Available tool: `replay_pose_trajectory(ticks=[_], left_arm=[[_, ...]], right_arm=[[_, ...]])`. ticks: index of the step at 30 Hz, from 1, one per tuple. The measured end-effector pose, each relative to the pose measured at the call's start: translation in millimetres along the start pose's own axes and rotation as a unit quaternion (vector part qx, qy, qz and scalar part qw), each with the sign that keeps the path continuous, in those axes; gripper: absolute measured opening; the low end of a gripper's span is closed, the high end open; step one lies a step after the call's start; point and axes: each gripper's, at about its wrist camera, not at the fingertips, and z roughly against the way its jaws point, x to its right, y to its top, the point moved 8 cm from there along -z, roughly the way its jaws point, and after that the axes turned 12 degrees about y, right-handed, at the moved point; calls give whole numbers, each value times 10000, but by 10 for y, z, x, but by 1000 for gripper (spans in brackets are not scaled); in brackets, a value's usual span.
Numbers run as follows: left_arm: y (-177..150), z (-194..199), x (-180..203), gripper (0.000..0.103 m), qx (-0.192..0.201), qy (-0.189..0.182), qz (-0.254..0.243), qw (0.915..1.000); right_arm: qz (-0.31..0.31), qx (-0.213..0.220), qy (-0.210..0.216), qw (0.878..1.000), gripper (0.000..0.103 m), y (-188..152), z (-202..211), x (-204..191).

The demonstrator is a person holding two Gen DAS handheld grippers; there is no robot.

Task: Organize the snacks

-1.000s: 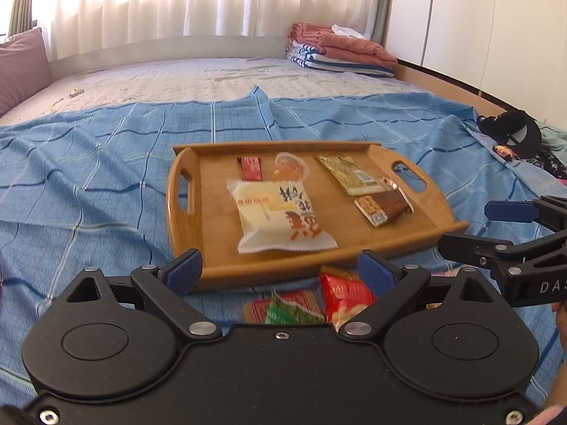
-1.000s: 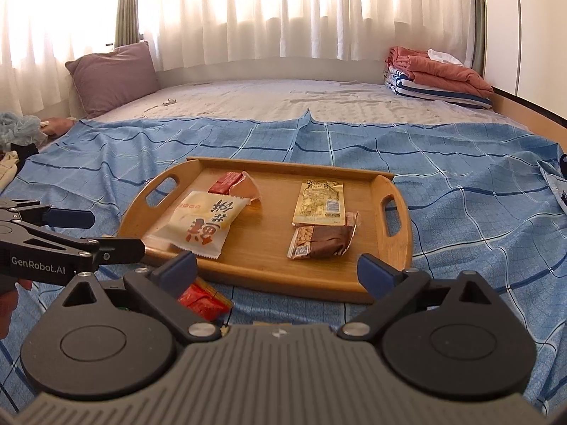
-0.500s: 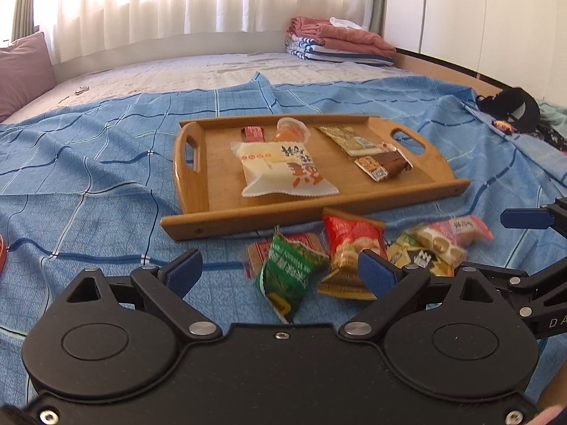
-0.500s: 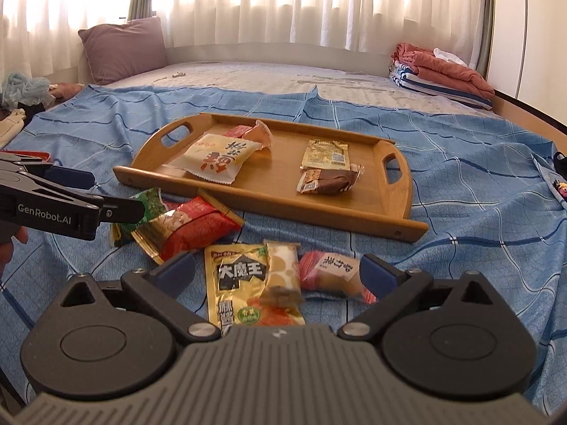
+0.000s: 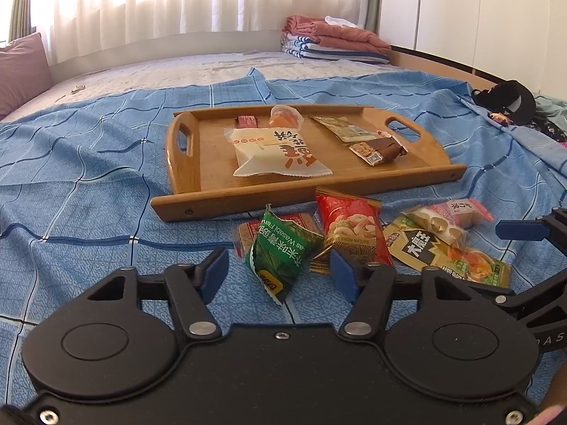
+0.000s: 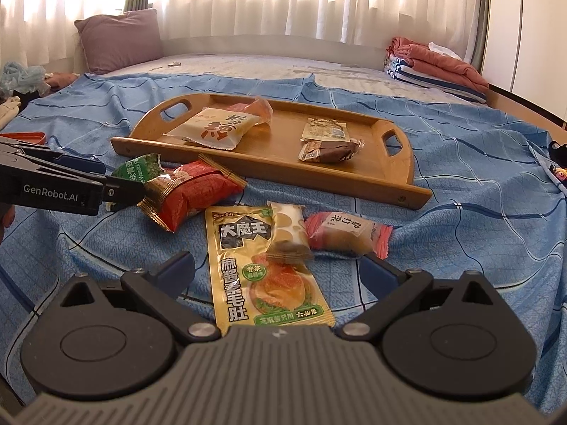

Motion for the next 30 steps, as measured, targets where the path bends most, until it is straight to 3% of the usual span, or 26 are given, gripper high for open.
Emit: replay_pose_trajectory(ticks=[2,7,13,30], left_arm=[[-2,-10,3,49,7,18,-8,10000],[30,0,-27,42,151,118,62,9998],[7,-76,-40,42,120,306,-98,9994],[-57,-246,139,43,3,268,-355,9990]], right_arm=[[-15,-36,4,10000,102,-24,-31,-2],[-44,-94,3,9999,102,-90,-99,-7],[-152,-94,24,9998,103,-120,-126,23],[-121,-64,54,9999,103,-135,-145,27]])
